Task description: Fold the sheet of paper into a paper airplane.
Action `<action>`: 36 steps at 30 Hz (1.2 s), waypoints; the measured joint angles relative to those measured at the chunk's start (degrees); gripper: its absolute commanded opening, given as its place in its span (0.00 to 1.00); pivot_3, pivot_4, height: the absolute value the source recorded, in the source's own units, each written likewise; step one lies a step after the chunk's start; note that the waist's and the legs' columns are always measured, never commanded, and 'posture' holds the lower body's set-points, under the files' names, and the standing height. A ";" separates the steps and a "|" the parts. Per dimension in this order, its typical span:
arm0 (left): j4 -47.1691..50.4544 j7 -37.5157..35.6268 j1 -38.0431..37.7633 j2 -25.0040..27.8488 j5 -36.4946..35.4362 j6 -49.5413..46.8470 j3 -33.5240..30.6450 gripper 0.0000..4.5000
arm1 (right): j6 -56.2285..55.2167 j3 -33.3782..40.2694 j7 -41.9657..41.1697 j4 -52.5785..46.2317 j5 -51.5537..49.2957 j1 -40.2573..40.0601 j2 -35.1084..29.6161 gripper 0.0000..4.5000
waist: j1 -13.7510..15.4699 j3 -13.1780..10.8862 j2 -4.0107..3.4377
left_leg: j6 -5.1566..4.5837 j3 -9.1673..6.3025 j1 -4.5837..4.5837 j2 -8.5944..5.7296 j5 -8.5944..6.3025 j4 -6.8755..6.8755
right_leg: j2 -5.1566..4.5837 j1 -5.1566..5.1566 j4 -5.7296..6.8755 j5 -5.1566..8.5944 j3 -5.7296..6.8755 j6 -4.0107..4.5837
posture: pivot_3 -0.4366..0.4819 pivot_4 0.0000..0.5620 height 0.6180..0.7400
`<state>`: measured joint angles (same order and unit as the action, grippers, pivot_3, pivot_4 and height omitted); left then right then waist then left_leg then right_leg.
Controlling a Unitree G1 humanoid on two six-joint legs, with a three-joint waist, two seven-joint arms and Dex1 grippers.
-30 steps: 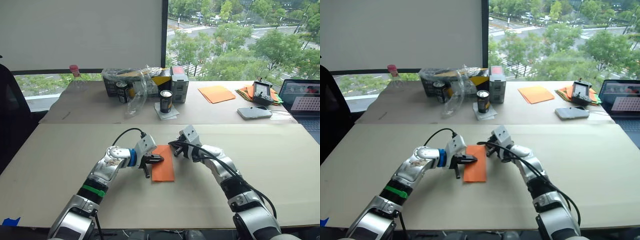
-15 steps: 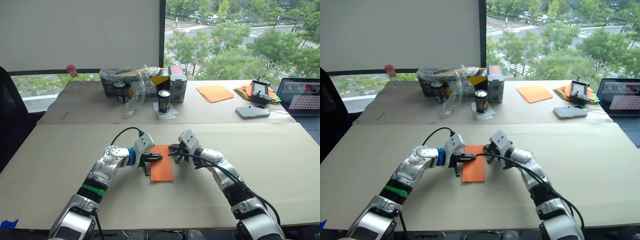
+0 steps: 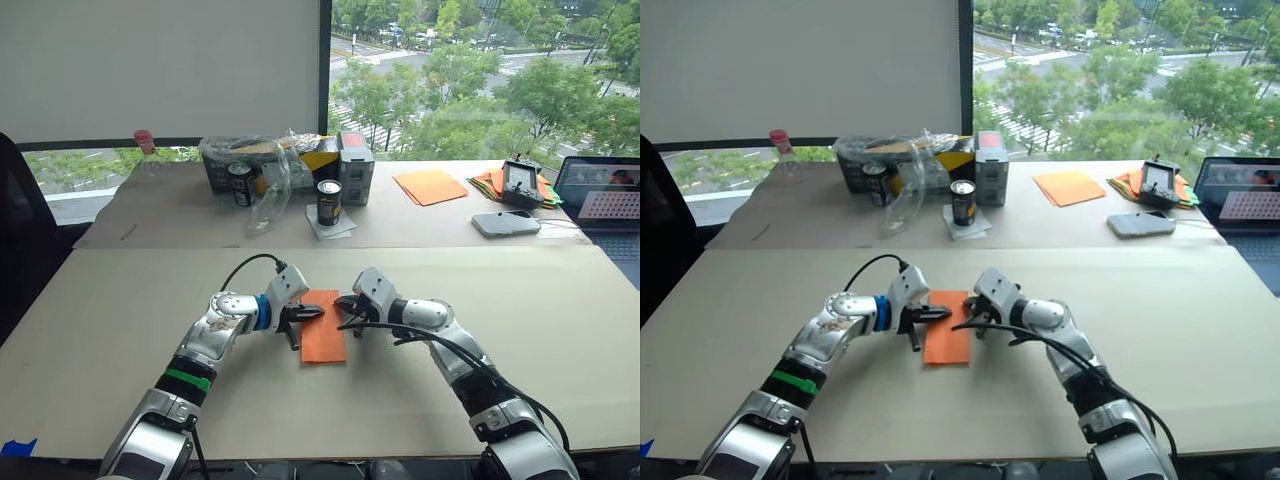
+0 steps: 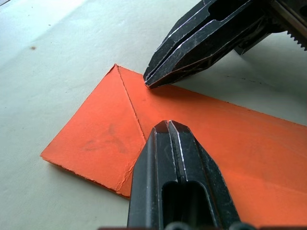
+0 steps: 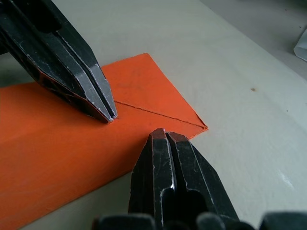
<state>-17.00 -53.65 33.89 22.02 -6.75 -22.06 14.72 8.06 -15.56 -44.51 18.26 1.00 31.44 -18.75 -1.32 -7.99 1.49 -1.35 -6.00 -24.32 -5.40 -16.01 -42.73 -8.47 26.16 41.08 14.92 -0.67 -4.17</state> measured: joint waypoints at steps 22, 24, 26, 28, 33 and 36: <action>1.28 -1.01 -0.01 0.69 -0.31 -2.95 -0.37 0.00 | 6.80 -0.74 -7.88 -29.31 -4.91 -20.41 -11.03 0.01 | 0.61 0.00 0.01 | -0.02 0.00 0.01 0.00 -0.02 0.02 | -0.02 -0.10 -0.10 0.04 0.02 -0.07 | 0.48 0.27 0.43; 1.27 -1.01 0.00 0.53 -0.32 -2.99 -0.35 0.00 | 7.08 -0.74 -8.00 -30.24 -5.55 -21.25 -11.63 0.01 | 0.68 0.00 0.01 | -0.03 -0.01 0.01 0.00 -0.02 0.02 | -0.03 -0.12 -0.13 0.05 0.03 -0.08 | 0.48 0.27 0.43; 1.26 -1.05 0.00 0.46 -0.32 -2.99 -0.35 0.00 | 7.30 -0.84 -8.07 -31.19 -5.82 -21.92 -12.20 0.01 | 0.71 0.00 0.02 | -0.04 -0.01 0.01 0.00 -0.02 0.02 | -0.03 -0.12 -0.14 0.05 0.03 -0.08 | 0.48 0.27 0.43; 1.23 -1.10 0.00 0.42 -0.33 -3.03 -0.40 0.00 | 7.63 -1.07 -8.16 -31.94 -5.88 -22.18 -12.64 0.01 | 0.71 0.00 0.02 | -0.04 -0.01 0.01 0.00 -0.02 0.02 | -0.03 -0.12 -0.15 0.05 0.03 -0.08 | 0.48 0.27 0.43; 1.28 -1.40 0.01 0.30 -0.91 -4.12 -1.02 0.00 | 10.89 -1.49 -9.54 -34.91 -7.04 -22.05 -14.45 0.01 | 0.68 -0.01 0.03 | -0.04 -0.01 -0.04 0.00 -0.02 0.02 | -0.03 -0.09 -0.16 0.05 0.03 -0.08 | 0.48 0.27 0.43; 1.73 -1.69 -0.06 0.35 -2.38 -5.51 -1.88 0.00 | 14.55 -1.02 -10.80 -37.60 -9.10 -21.82 -16.91 0.01 | 0.68 -0.08 0.09 | -0.04 -0.02 -0.14 0.00 -0.02 0.01 | -0.04 -0.02 -0.18 0.05 0.05 -0.08 | 0.48 0.27 0.43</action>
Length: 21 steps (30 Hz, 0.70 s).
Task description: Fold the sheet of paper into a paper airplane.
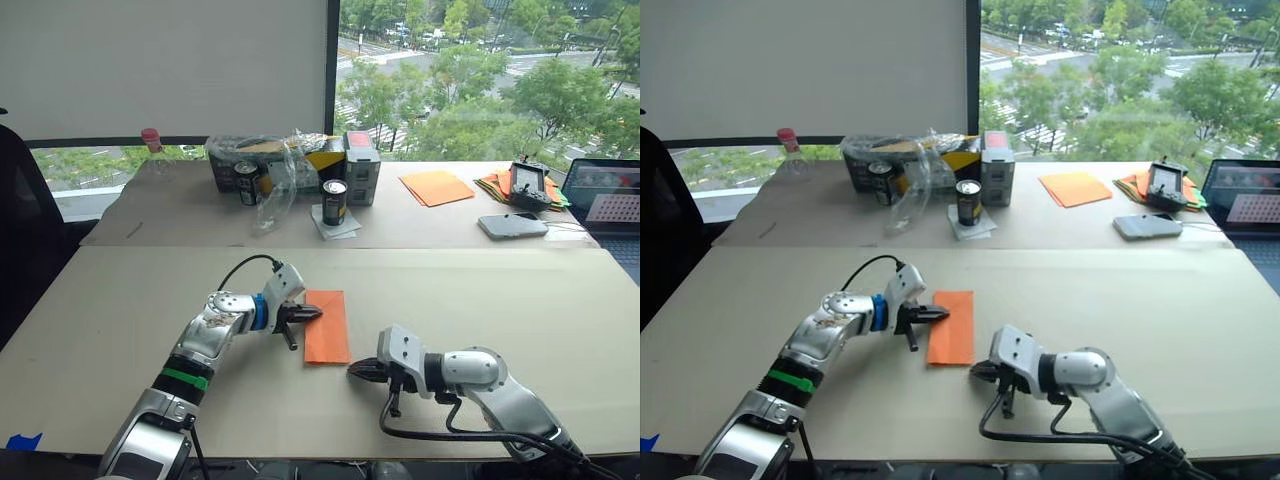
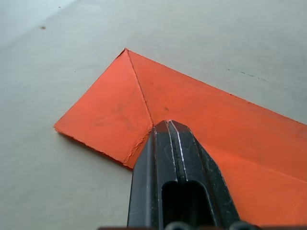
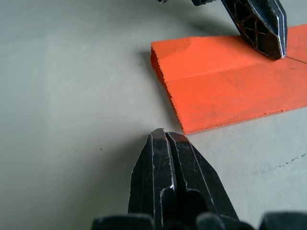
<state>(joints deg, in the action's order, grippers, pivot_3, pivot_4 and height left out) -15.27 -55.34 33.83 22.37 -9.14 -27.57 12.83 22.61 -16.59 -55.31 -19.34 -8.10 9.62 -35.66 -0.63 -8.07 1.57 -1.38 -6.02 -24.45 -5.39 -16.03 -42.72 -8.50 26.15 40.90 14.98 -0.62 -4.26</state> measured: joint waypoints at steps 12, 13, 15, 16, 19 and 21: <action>12.19 -1.80 -7.13 11.19 -5.82 -6.79 -7.41 0.00 | 10.66 6.13 0.31 -9.61 -8.58 2.75 -3.34 0.01 | 0.12 -0.15 0.03 | 0.00 -0.04 -0.17 0.02 0.00 0.21 | -0.02 0.13 -0.25 -0.02 0.02 0.03 | 0.48 0.27 0.43; 12.17 -1.78 -7.55 11.16 -5.84 -6.90 -7.29 0.00 | 10.97 6.12 0.61 -9.62 -8.74 2.83 -3.34 0.01 | 0.50 -0.16 0.05 | 0.00 -0.06 -0.19 0.01 0.00 0.16 | -0.03 0.13 -0.26 -0.02 0.04 0.03 | 0.48 0.27 0.43; 12.15 -1.66 -7.59 10.89 -5.82 -6.74 -6.98 0.00 | 11.38 6.11 0.97 -9.62 -8.87 3.23 -3.34 0.01 | 1.08 -0.18 0.06 | -0.01 -0.07 -0.21 0.01 0.00 0.08 | -0.03 0.10 -0.26 -0.03 0.06 0.04 | 0.48 0.27 0.43; 12.15 -1.55 -7.51 10.62 -5.76 -6.43 -6.76 0.00 | 11.55 6.11 1.13 -9.62 -8.91 3.45 -3.34 0.01 | 1.24 -0.18 0.06 | -0.01 -0.06 -0.21 0.00 -0.01 0.07 | -0.04 0.08 -0.26 -0.03 0.06 0.03 | 0.48 0.27 0.43; 11.96 -0.79 -6.84 8.61 -4.69 -5.49 -4.58 0.00 | 11.94 6.11 1.61 -9.60 -8.94 4.62 -3.36 0.01 | 1.38 -0.18 0.07 | -0.02 -0.06 -0.22 -0.01 -0.01 0.05 | -0.05 0.07 -0.26 -0.03 0.05 0.03 | 0.48 0.27 0.43; 11.90 -0.41 -6.22 6.92 -4.28 -5.22 -2.75 0.00 | 12.20 6.12 1.66 -9.60 -8.94 5.89 -3.82 0.01 | 1.32 -0.18 0.07 | -0.02 -0.05 -0.24 -0.01 -0.01 0.05 | -0.05 0.08 -0.25 -0.03 0.05 0.03 | 0.48 0.27 0.43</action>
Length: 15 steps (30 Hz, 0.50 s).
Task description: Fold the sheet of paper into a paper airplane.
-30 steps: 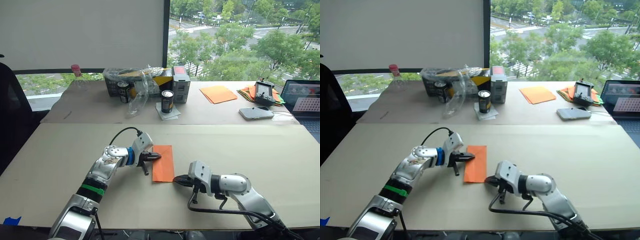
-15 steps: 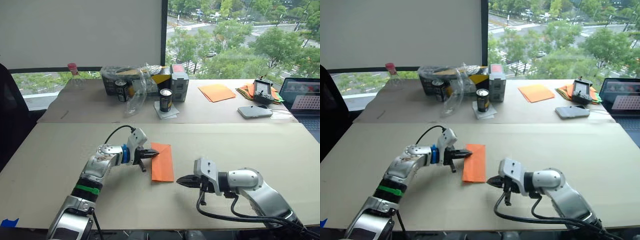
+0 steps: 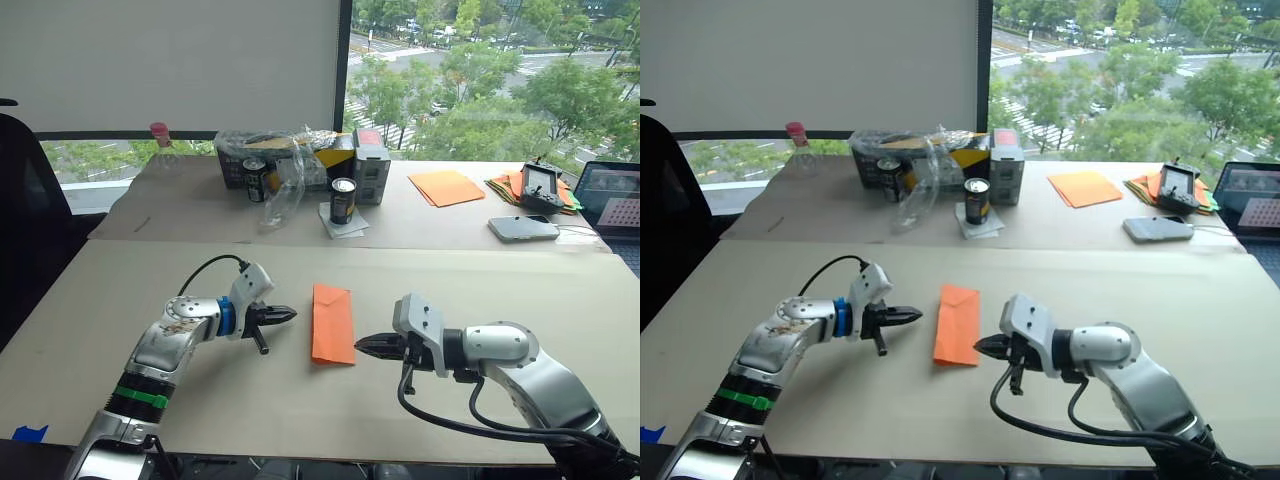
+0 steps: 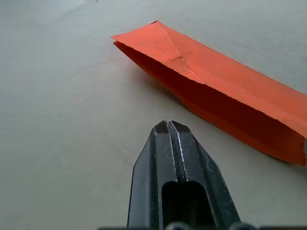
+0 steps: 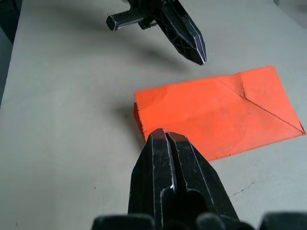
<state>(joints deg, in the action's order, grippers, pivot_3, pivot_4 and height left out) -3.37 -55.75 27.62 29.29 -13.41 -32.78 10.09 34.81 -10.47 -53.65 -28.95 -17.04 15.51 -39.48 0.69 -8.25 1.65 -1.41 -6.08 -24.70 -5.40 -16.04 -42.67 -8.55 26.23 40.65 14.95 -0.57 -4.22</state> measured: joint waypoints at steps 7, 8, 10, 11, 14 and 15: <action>-1.19 -0.04 2.25 -3.66 -0.37 0.36 1.89 0.00 | 0.89 1.15 0.54 0.00 0.00 0.82 -2.97 0.01 | -0.15 -0.01 0.02 | 0.00 0.01 -0.03 0.01 0.00 0.04 | 0.00 0.04 0.00 0.00 0.01 0.00 | 0.48 0.27 0.43; -1.27 -0.08 2.36 -4.62 -0.74 0.32 1.93 0.00 | 0.93 1.35 0.83 0.00 -0.01 0.90 -3.02 0.01 | -0.10 -0.02 0.03 | 0.00 0.01 -0.04 0.01 0.00 0.03 | 0.00 0.04 0.00 0.00 0.01 0.00 | 0.48 0.27 0.43; -1.62 -0.38 3.07 -6.03 -1.67 0.27 2.00 0.00 | 1.69 1.80 1.45 -0.20 -0.01 0.91 -3.25 0.01 | -0.06 -0.02 0.03 | 0.00 0.01 -0.05 0.01 0.00 0.01 | 0.00 0.05 0.00 0.00 0.01 0.00 | 0.48 0.27 0.43; -1.86 -0.57 3.61 -6.53 -1.99 0.28 2.03 0.00 | 2.13 1.97 1.66 -0.30 0.00 0.80 -3.64 0.01 | -0.04 -0.02 0.03 | 0.00 0.01 -0.05 0.01 0.00 0.01 | 0.00 0.04 0.00 0.00 0.01 0.00 | 0.48 0.27 0.43; -3.28 -1.27 5.29 -8.41 -2.18 1.29 2.86 0.00 | 3.23 2.38 2.91 -0.93 0.01 0.06 -4.54 0.01 | -0.01 -0.02 0.03 | 0.00 0.01 -0.05 0.00 0.00 0.00 | -0.01 0.03 -0.02 0.00 0.00 0.00 | 0.48 0.27 0.43; -4.06 -1.35 5.70 -8.99 -2.05 1.88 3.55 0.00 | 3.66 2.43 3.27 -1.07 0.00 0.04 -4.62 0.01 | -0.01 -0.02 0.03 | 0.00 0.01 -0.05 0.00 0.00 0.00 | -0.01 0.02 -0.02 0.00 0.00 0.00 | 0.48 0.27 0.43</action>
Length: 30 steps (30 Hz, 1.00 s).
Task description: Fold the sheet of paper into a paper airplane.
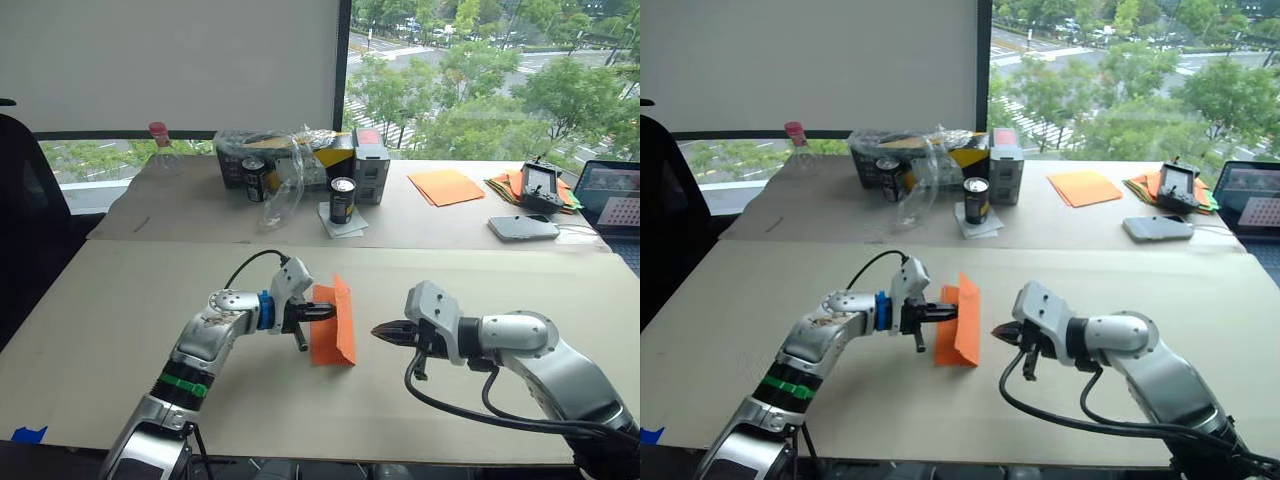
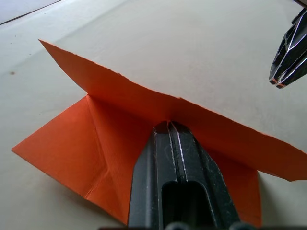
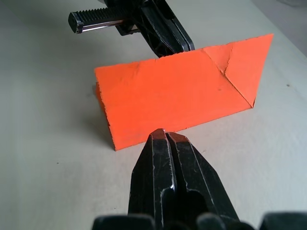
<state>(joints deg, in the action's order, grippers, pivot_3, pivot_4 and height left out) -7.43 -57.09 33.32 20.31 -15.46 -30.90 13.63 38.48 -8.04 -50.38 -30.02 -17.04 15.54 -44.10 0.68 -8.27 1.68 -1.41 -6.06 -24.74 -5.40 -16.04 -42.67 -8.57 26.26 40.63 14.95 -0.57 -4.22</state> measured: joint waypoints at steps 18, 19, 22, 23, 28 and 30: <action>-18.75 -4.37 6.39 -7.31 7.47 13.37 7.29 0.00 | 13.42 8.96 14.73 -4.68 1.30 -0.22 0.66 0.01 | 0.01 0.01 0.04 | -0.06 -0.01 -0.02 -0.01 -0.03 -0.07 | -0.04 -0.06 -0.04 -0.01 0.00 -0.01 | 0.48 0.27 0.43; -18.77 -4.36 6.39 -7.35 7.50 13.41 7.29 0.00 | 14.50 8.79 16.48 -3.77 1.77 -0.20 2.04 0.01 | 0.01 0.01 0.04 | -0.06 -0.01 -0.02 -0.02 -0.03 -0.07 | -0.04 -0.07 -0.03 -0.01 0.00 -0.01 | 0.48 0.27 0.43; -18.74 -4.23 6.35 -7.29 7.55 13.38 7.05 0.00 | 17.92 9.73 21.29 -0.49 1.24 0.62 9.91 0.14 | -0.06 0.02 0.03 | -0.06 0.01 -0.01 -0.02 -0.02 -0.07 | -0.03 -0.03 0.02 -0.01 -0.04 -0.01 | 0.48 0.27 0.43; -18.68 -4.15 6.32 -7.30 7.56 13.34 7.02 0.00 | 18.68 9.69 22.01 0.37 0.73 1.00 11.40 0.19 | -0.07 0.02 0.02 | -0.06 0.01 -0.01 -0.03 -0.02 -0.07 | -0.03 -0.01 0.05 -0.01 -0.04 -0.01 | 0.48 0.27 0.43; -17.48 -2.49 5.27 -7.08 7.56 12.94 6.21 0.00 | 18.91 8.78 25.93 8.80 1.12 4.98 17.92 0.57 | -0.31 0.03 0.01 | -0.04 0.02 0.03 -0.04 -0.01 -0.07 | 0.01 0.01 0.10 -0.02 -0.04 -0.01 | 0.48 0.27 0.43; -16.52 -1.85 4.68 -6.93 7.55 12.12 5.82 0.00 | 18.88 8.98 26.09 11.86 0.33 5.59 20.66 0.57 | -0.45 0.03 0.01 | -0.04 0.01 0.03 -0.04 -0.01 -0.07 | 0.02 0.01 0.13 -0.02 -0.04 -0.01 | 0.48 0.27 0.43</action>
<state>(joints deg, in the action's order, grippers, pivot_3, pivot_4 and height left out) -23.95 -58.95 38.00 13.38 -7.91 -18.78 19.46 57.36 0.94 -24.29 -18.16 -16.72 21.13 -23.44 0.23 -8.24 1.69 -1.45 -6.05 -24.71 -5.44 -16.05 -42.74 -8.55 26.27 40.76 14.93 -0.61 -4.23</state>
